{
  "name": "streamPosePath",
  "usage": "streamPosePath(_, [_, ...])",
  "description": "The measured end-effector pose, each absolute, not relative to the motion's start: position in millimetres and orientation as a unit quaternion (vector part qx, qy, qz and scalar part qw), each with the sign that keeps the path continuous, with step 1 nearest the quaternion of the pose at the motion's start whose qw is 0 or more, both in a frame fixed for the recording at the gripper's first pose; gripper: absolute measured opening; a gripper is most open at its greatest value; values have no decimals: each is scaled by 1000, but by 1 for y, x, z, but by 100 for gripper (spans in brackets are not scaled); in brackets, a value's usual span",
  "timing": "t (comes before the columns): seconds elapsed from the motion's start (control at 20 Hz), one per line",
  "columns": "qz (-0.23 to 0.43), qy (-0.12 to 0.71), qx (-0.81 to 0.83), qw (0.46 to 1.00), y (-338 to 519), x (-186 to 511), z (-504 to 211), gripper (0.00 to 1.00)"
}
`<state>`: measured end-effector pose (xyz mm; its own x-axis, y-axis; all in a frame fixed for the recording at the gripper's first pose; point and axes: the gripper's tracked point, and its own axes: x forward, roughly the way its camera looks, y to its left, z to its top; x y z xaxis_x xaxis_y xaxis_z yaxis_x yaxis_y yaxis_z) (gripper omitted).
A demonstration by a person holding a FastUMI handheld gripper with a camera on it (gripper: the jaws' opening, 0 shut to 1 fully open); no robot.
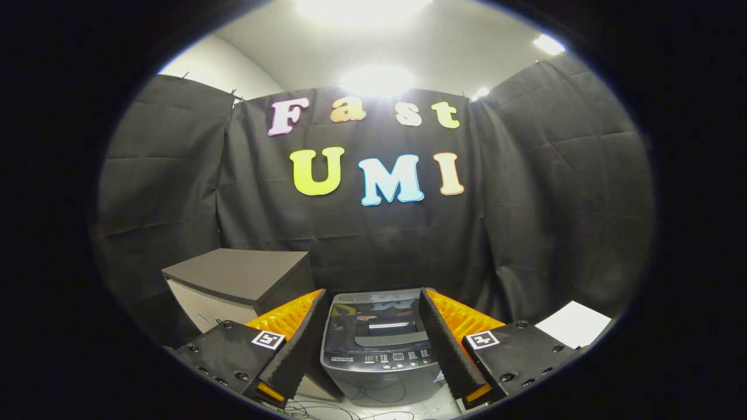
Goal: Put the clothes into the washing machine and then close the washing machine lid.
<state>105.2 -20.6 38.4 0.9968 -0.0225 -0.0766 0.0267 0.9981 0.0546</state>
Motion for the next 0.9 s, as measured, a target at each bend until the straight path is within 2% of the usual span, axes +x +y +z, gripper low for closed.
streamPosePath(0.9, [-7,16,3,1000,-26,75,47,97])
